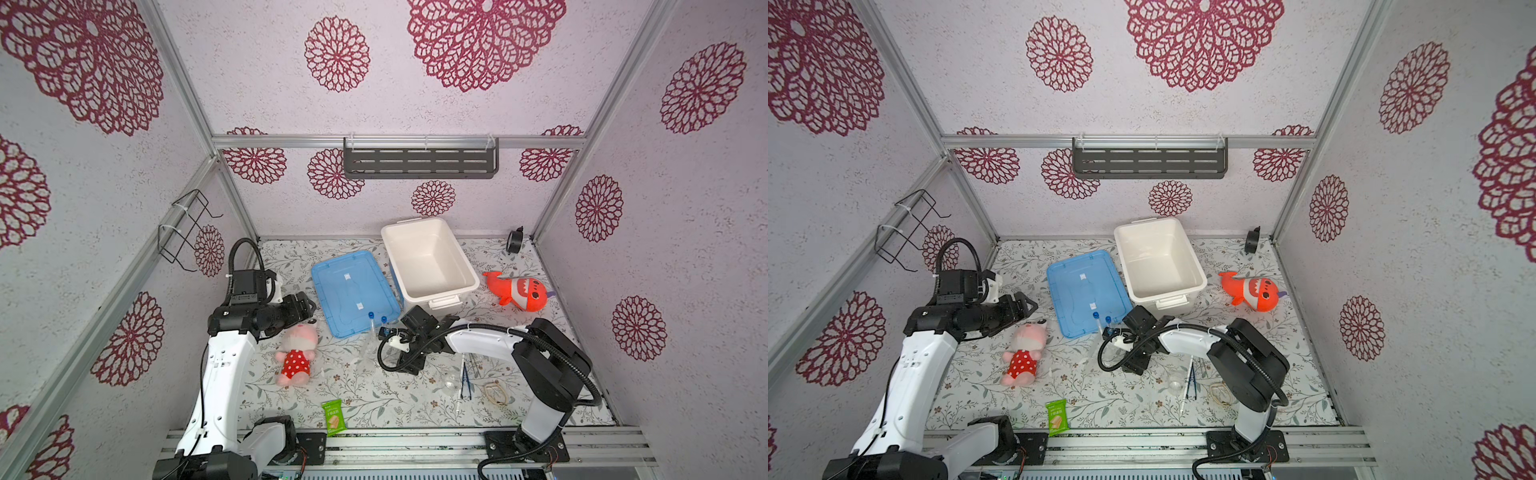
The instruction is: Organize the chemistry lab equipment
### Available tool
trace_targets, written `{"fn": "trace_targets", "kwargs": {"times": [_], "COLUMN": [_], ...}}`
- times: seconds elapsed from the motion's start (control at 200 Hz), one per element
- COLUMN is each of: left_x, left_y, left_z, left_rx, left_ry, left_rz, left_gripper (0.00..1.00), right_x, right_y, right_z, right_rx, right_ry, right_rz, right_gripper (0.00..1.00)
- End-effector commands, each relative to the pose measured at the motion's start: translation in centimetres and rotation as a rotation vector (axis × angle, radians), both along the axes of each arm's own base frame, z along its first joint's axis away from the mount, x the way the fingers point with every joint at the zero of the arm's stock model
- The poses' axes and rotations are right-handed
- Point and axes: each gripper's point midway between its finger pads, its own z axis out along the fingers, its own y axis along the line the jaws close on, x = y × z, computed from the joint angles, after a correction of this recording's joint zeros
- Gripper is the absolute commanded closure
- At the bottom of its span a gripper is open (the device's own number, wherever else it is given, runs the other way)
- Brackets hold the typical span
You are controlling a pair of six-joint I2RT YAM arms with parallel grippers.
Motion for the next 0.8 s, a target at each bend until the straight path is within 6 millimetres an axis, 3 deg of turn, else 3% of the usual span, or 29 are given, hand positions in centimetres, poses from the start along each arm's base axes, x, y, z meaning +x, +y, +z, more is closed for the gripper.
{"fn": "trace_targets", "kwargs": {"times": [0.0, 0.42, 0.796], "left_x": [-0.3, -0.3, -0.5], "left_y": [0.4, 0.5, 0.5], "left_z": [0.9, 0.2, 0.1], "left_rx": [0.022, 0.005, 0.006], "left_ry": [-0.034, -0.026, -0.024], "left_rz": [0.004, 0.027, 0.03], "left_gripper": [0.15, 0.15, 0.15], "right_x": [-0.5, -1.9, -2.5], "right_y": [1.9, 5.4, 5.1], "right_z": [1.0, 1.2, 1.2], "right_rx": [0.039, 0.067, 0.045], "right_ry": [-0.023, -0.026, -0.019], "right_rz": [0.064, 0.145, 0.16], "right_gripper": [0.28, 0.28, 0.23]}}
